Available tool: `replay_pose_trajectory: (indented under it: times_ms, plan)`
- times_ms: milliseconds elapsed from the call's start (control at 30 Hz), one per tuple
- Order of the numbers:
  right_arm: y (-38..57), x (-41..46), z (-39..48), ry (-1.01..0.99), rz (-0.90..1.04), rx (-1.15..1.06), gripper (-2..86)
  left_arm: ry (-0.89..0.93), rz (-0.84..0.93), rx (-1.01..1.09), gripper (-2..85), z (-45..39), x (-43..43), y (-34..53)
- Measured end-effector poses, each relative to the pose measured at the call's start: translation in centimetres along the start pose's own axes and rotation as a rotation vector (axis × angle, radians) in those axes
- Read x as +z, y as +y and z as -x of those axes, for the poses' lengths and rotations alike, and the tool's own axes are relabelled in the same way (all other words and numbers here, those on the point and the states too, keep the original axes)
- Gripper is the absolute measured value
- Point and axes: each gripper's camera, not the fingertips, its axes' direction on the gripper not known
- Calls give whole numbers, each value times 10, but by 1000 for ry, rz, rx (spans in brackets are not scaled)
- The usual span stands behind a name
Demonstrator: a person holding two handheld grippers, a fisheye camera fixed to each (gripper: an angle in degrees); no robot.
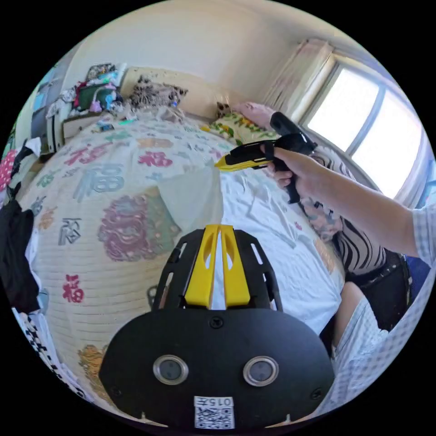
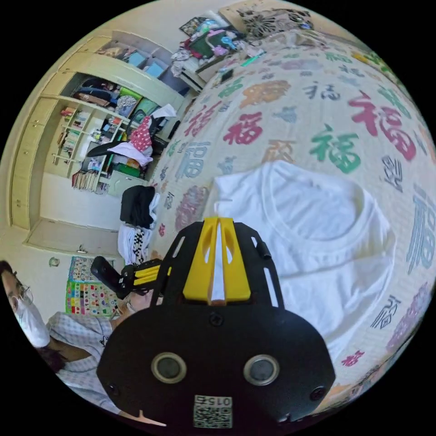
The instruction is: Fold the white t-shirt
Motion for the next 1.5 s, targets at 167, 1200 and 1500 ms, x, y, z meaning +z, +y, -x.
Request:
replay_pose_trajectory:
  times_ms: [167, 1200, 1500]
  plan:
    - [70, -26, -98, -14, 1, 288, 48, 21, 47, -70, 61, -20, 32, 16]
    - [62, -32, -54, 72, 153, 158, -5, -409, 524, 185, 7, -198, 228, 0]
    - [77, -63, -29, 40, 102, 103, -4, -674, 501, 417, 0, -252, 252, 18]
